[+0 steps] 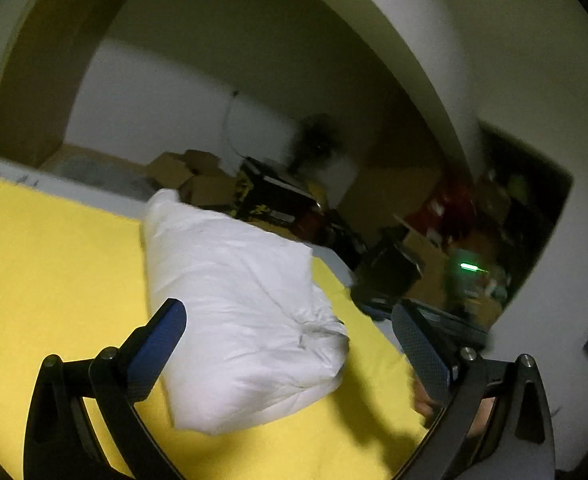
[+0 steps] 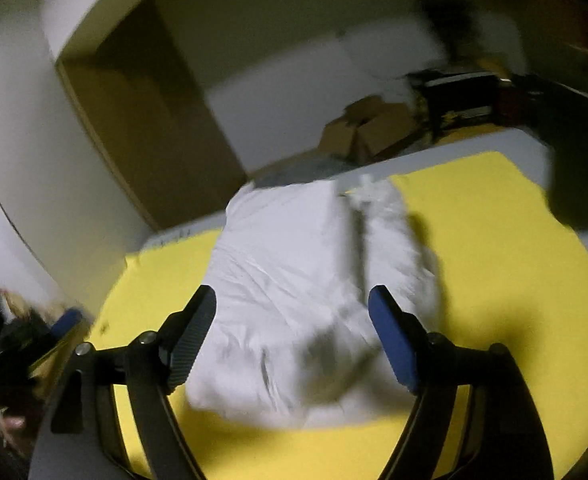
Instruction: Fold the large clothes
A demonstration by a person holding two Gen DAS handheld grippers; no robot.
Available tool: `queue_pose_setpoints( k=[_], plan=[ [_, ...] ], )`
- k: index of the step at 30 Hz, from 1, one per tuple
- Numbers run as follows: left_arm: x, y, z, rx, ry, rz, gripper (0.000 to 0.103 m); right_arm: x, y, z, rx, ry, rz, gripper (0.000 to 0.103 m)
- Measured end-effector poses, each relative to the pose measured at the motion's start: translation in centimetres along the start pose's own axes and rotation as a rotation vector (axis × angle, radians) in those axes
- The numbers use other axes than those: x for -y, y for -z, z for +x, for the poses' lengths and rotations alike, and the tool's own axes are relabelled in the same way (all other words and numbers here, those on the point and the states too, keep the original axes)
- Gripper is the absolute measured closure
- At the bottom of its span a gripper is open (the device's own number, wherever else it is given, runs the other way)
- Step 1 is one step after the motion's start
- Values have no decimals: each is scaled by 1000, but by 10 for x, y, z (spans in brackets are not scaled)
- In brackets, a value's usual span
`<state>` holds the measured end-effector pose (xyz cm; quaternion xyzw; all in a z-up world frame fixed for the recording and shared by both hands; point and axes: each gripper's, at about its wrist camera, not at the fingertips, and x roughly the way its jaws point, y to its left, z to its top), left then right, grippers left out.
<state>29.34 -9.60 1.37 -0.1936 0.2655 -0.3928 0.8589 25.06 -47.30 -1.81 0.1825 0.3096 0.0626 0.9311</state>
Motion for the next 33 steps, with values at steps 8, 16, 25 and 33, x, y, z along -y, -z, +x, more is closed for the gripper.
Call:
queue_pose_setpoints(
  k=[8, 16, 25, 33],
  plan=[
    [-28, 14, -7, -36, 19, -108, 0, 29, 4, 127, -521, 35, 67, 23],
    [-43, 11, 3, -65, 55, -164, 0, 21, 28, 109, -604, 46, -22, 23],
    [-48, 16, -12, -52, 49, -193, 0, 14, 14, 89, -482, -68, 19, 76],
    [-44, 24, -9, -50, 62, -215, 0, 25, 2, 70, -414, -115, 65, 67]
  ],
)
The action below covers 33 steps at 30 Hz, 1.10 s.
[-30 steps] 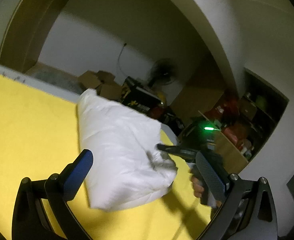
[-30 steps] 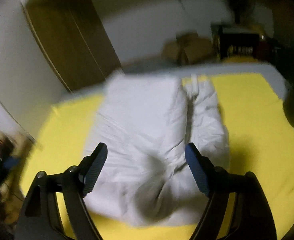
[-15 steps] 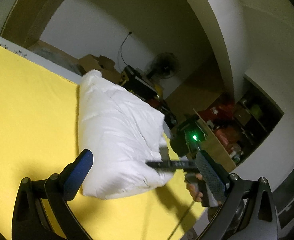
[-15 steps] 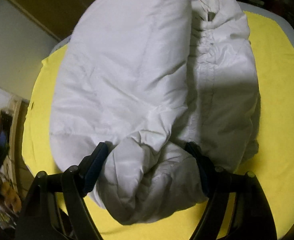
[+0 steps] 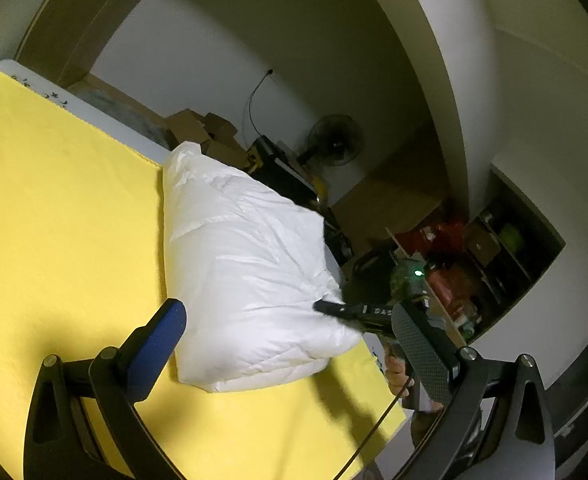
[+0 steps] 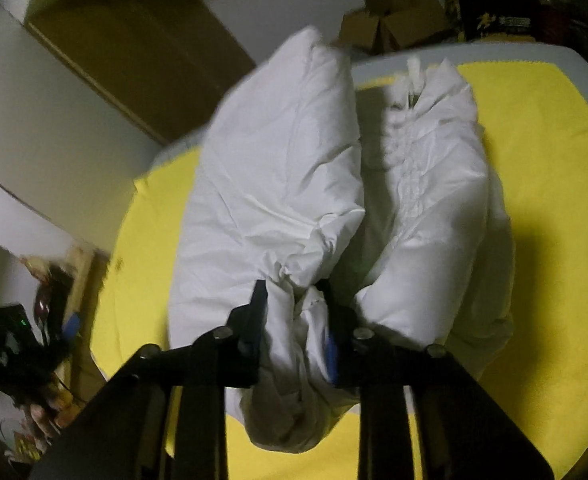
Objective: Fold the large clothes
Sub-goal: 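Grasp the jacket end with the right gripper and fold it over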
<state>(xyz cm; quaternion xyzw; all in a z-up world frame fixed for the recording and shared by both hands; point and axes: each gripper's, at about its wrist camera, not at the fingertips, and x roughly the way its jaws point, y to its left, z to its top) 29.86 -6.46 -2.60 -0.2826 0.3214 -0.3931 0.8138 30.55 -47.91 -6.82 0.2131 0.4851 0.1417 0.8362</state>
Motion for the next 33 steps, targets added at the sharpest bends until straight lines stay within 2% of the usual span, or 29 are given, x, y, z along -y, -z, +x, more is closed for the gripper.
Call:
queue_pose_setpoints(
  k=[2, 3, 4, 5, 7, 8, 12, 13, 16, 18, 21, 22, 23, 26, 31, 33],
  plan=[
    [0, 2, 2, -2, 0, -4, 0, 6, -5, 5, -63, 35, 5, 48],
    [0, 3, 2, -2, 0, -10, 0, 6, -7, 5, -59, 47, 1, 43],
    [-1, 4, 3, -5, 2, -18, 0, 5, -13, 3, -42, 62, -8, 34],
    [-1, 4, 4, -11, 4, -26, 0, 3, -19, 1, -33, 78, -19, 28],
    [-1, 6, 4, -15, 5, -35, 0, 0, -34, 0, -6, 110, -54, 23],
    [0, 6, 3, -13, 5, -34, 0, -1, -43, 6, -31, 112, -70, 23],
    [-1, 6, -3, -1, -1, -28, 0, 0, -44, 38, -290, 42, -35, 23],
    [-3, 5, -4, 2, 0, -31, 0, -5, -39, 41, -331, 63, -53, 23],
    [-8, 4, -5, 9, -3, -49, 0, -13, -25, 31, -349, 77, -93, 23],
    [-12, 4, -2, 4, -3, -66, 0, -12, -16, 21, -318, 90, -99, 28],
    [-14, 4, 7, -18, 5, -88, 0, -12, -8, 15, -241, 119, -111, 57],
    [-14, 5, 10, -29, 9, -90, 0, -9, -7, 15, -216, 121, -104, 71],
    [-12, 5, 12, -35, 11, -89, 0, -5, -6, 15, -196, 103, -82, 78],
    [-11, 7, 15, -45, 2, -75, 0, 3, -5, 5, -127, 57, -36, 88],
    [-16, 5, 16, -34, -18, -89, 0, 17, -15, -44, 58, 1, 12, 92],
    [-17, 5, 18, -33, -29, -88, 0, 25, -11, -50, 80, -24, 33, 92]
  ],
)
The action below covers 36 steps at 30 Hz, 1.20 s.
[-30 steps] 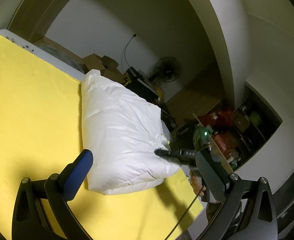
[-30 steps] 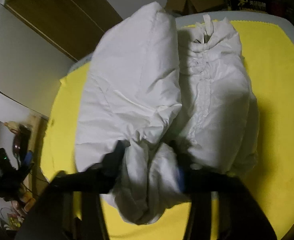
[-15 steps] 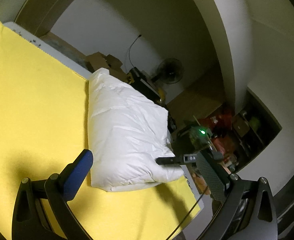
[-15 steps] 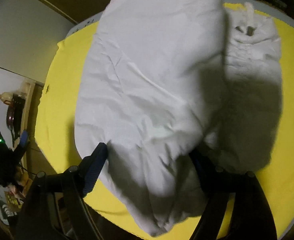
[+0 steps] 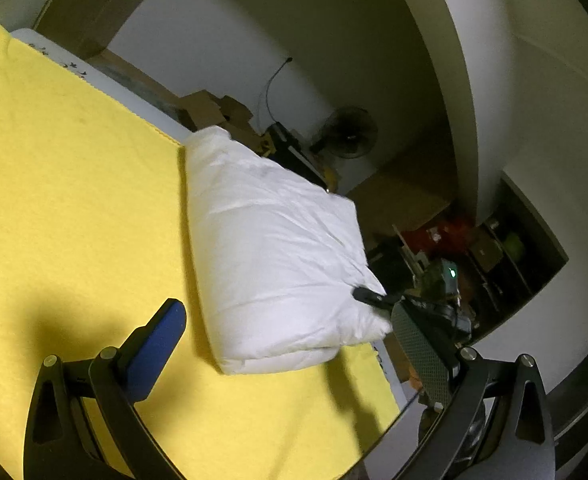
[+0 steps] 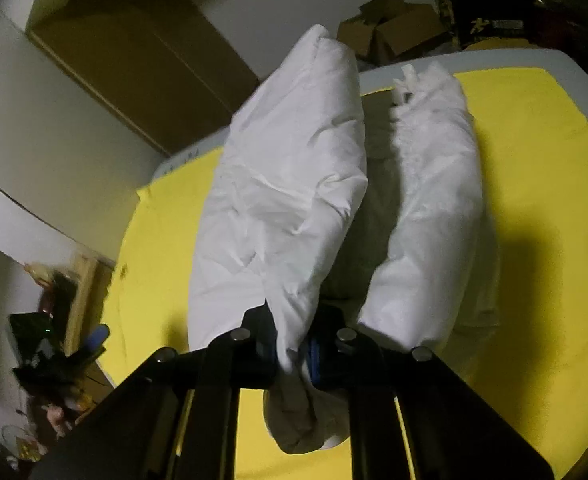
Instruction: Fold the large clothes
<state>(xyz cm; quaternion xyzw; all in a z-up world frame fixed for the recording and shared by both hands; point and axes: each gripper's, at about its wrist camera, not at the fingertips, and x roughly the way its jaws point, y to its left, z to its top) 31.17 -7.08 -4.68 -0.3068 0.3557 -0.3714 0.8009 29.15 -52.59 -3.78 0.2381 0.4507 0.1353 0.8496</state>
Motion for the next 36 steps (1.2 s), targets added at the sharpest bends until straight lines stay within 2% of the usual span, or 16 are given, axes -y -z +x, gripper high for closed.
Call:
queue_pose_setpoints(
  k=[2, 4, 7, 10, 13, 15, 17, 21, 22, 25, 26, 29, 34, 36],
  plan=[
    [-2, -1, 8, -4, -32, 4, 0, 27, 11, 0, 2, -46, 54, 92],
    [-4, -4, 23, -29, -86, 9, 0, 41, 27, 23, -21, -85, 121, 92],
    [-1, -14, 51, -71, -178, 38, 0, 82, 47, 39, -20, -214, 217, 91],
    [6, -29, 79, -102, -243, 64, 0, 106, 55, 50, -14, -284, 236, 89],
    [27, -53, 119, -120, -280, 144, 0, 118, 56, 54, -17, -321, 233, 89],
    [38, -64, 143, -121, -298, 196, 0, 120, 54, 54, -14, -317, 206, 89],
    [52, -77, 185, -127, -337, 252, 0, 118, 54, 54, -2, -292, 171, 89],
    [58, -98, 259, -157, -405, 281, 0, 115, 57, 53, 21, -266, 129, 89],
    [59, -100, 283, -146, -490, 333, 0, 115, 57, 53, 26, -269, 131, 89],
    [49, -98, 321, -128, -607, 414, 0, 113, 60, 56, 41, -279, 125, 89],
    [39, -97, 331, -130, -635, 408, 0, 110, 63, 60, 47, -283, 123, 89],
    [15, -91, 341, -102, -657, 370, 0, 110, 68, 59, 62, -285, 108, 89],
    [-23, -87, 343, -76, -653, 287, 0, 107, 68, 56, 67, -277, 78, 88],
    [-27, -87, 344, -75, -664, 290, 0, 107, 67, 55, 68, -271, 67, 88]
  ],
)
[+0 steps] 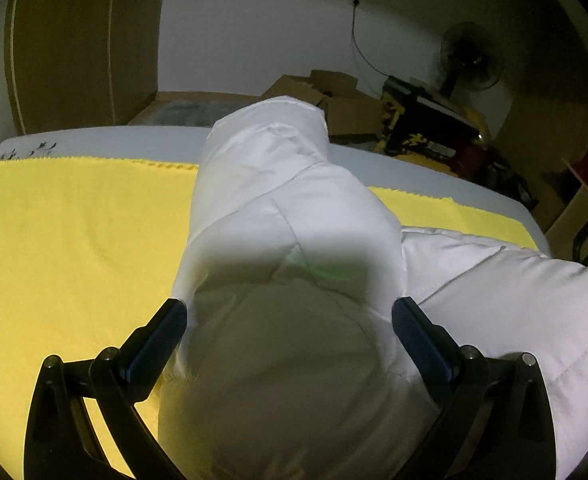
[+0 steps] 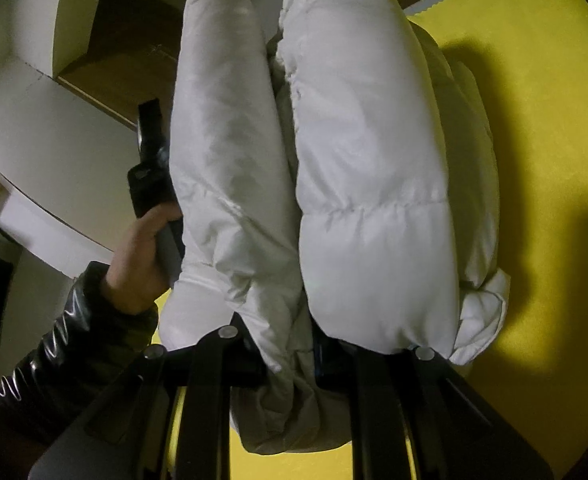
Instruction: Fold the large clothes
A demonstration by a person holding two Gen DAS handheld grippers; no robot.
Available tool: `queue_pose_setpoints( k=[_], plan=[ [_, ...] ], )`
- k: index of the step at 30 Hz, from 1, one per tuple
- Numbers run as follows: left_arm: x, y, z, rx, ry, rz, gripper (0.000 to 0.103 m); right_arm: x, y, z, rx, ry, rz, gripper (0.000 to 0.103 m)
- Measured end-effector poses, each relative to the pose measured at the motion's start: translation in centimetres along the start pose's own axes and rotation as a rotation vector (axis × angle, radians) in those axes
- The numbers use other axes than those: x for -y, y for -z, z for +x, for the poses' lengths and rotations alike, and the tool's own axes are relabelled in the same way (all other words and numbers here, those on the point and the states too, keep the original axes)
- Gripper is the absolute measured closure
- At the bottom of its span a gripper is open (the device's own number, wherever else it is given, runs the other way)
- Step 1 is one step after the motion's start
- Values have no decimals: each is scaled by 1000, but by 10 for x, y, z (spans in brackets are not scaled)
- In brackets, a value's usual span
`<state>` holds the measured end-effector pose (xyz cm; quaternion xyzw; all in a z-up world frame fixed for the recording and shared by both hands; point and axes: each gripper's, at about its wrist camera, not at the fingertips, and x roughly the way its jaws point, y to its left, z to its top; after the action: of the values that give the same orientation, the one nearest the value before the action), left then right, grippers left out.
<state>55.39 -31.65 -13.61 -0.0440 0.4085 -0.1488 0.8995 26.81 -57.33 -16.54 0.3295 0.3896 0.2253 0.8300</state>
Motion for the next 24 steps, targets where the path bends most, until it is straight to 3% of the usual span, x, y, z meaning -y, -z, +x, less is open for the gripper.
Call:
queue_pose_setpoints(
  k=[5, 24],
  plan=[
    [5, 2, 9, 5, -51, 27, 0, -9, 3, 5, -6, 2, 2, 89],
    [-9, 3, 24, -68, -3, -17, 0, 1, 1, 7, -1, -35, 12, 90]
  ],
)
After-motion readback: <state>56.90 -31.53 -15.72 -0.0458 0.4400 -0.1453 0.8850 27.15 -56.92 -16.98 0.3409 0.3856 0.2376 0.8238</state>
